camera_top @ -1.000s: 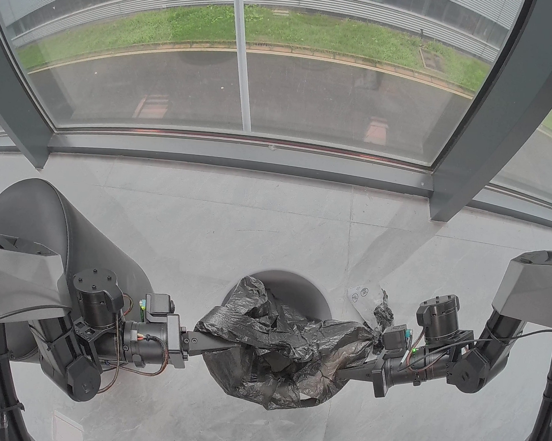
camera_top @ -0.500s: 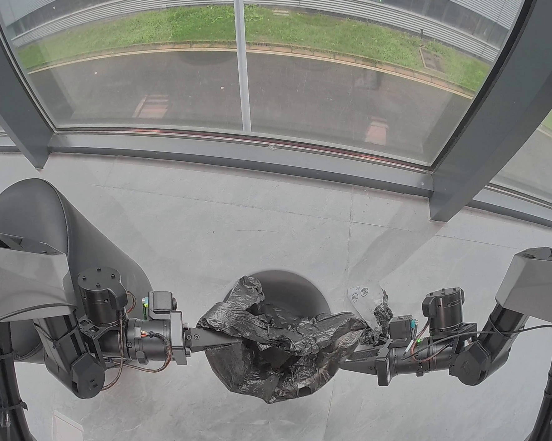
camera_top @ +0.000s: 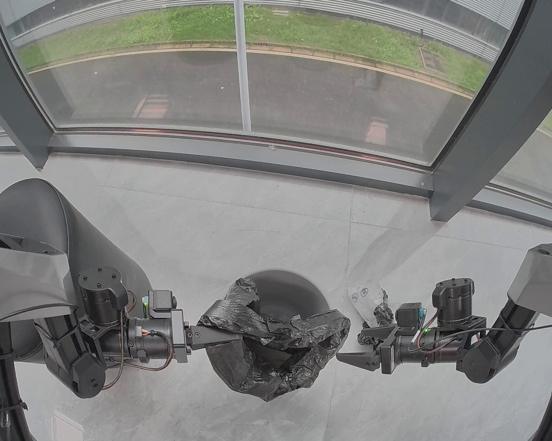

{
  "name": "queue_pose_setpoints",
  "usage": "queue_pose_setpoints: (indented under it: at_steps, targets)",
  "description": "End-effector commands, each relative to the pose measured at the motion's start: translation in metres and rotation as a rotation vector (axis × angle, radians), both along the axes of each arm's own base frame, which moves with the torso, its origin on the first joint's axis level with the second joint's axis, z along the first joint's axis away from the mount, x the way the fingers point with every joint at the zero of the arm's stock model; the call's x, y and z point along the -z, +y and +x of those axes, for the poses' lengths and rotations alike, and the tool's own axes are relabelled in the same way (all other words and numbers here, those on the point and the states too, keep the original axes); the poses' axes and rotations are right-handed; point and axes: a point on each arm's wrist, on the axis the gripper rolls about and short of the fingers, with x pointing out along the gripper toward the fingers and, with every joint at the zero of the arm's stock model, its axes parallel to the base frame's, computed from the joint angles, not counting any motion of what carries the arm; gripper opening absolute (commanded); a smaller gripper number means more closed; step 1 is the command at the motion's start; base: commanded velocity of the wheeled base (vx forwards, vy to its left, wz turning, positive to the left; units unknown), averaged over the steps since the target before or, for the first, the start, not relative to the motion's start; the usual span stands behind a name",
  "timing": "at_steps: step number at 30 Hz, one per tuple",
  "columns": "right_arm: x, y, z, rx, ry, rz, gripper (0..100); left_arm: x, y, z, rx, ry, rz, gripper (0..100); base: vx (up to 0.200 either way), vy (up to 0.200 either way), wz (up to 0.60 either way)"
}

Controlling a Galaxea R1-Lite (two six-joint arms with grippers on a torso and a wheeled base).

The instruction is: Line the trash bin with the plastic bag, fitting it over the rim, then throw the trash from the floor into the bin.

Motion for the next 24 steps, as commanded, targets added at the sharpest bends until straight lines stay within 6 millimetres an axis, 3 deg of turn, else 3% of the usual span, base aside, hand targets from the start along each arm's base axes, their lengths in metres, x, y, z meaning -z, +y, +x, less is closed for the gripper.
queue_pose_setpoints:
  at_steps: [1, 6, 12, 24]
  targets:
    - [-0.041, 0.028, -0.014, 0.086, -0.175, -0.049, 100, -0.017, 0.001, -0.003, -0.043, -0.052, -0.009, 0, 0.000, 0.000, 0.00]
    - [-0.051, 0.071, -0.030, 0.100, -0.270, -0.070, 100, -0.019, 0.001, -0.005, -0.043, -0.055, -0.011, 0, 0.000, 0.000, 0.00]
    - [-0.048, 0.105, -0.031, 0.064, -0.301, -0.082, 100, -0.020, 0.001, -0.005, -0.041, -0.057, -0.012, 0, 0.000, 0.000, 0.00]
    - [-0.020, 0.129, 0.001, 0.134, -0.316, -0.124, 100, -0.020, 0.001, -0.005, -0.040, -0.057, -0.013, 0, 0.000, 0.000, 0.00]
